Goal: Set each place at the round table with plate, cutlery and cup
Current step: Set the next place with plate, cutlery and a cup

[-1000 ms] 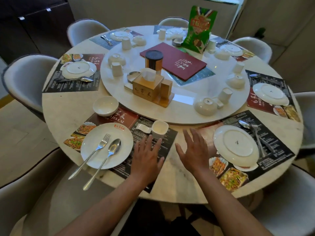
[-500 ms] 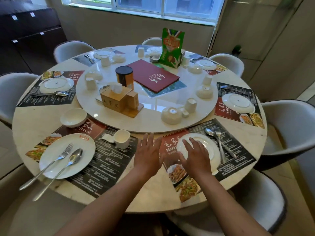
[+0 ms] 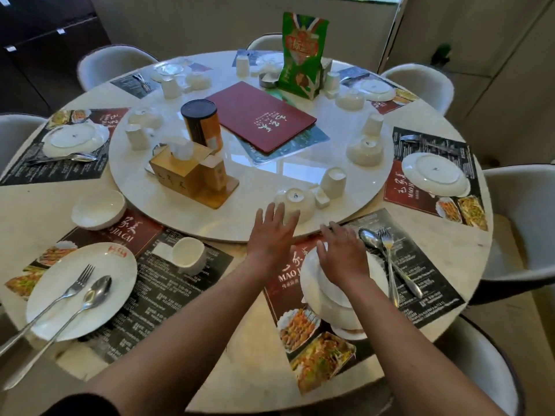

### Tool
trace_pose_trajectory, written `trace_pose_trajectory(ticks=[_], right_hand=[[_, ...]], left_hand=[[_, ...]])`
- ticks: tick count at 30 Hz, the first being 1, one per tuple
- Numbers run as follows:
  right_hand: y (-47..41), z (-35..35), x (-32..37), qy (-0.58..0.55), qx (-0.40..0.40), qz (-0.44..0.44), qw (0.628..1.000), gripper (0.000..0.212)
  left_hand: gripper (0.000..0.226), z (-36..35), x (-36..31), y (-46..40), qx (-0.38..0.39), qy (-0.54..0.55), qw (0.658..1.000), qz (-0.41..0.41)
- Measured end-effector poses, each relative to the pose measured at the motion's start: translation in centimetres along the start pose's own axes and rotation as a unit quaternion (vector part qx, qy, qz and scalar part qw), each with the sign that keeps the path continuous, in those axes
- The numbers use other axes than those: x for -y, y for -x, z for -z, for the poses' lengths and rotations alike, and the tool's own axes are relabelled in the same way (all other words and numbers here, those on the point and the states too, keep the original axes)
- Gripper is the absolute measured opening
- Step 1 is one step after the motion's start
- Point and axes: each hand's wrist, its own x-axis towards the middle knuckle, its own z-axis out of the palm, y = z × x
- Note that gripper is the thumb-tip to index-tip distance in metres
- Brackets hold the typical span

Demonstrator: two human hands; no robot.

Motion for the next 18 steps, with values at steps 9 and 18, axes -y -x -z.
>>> trace_pose_trajectory(ticks=[9, 18], right_hand=[[-5.0, -1.4, 0.2, 0.001, 0.03, -0.011, 0.999, 0.043], [-5.0, -0.8, -0.7, -0.006, 0.064, 0.014, 0.998, 0.044]], left_hand=[[0.097, -2.9, 1.8, -6.3, -0.025, 0.014, 0.996, -0.08], [0.042, -3.7, 1.3, -3.8, -0.135, -0.056, 0.984, -0.106]])
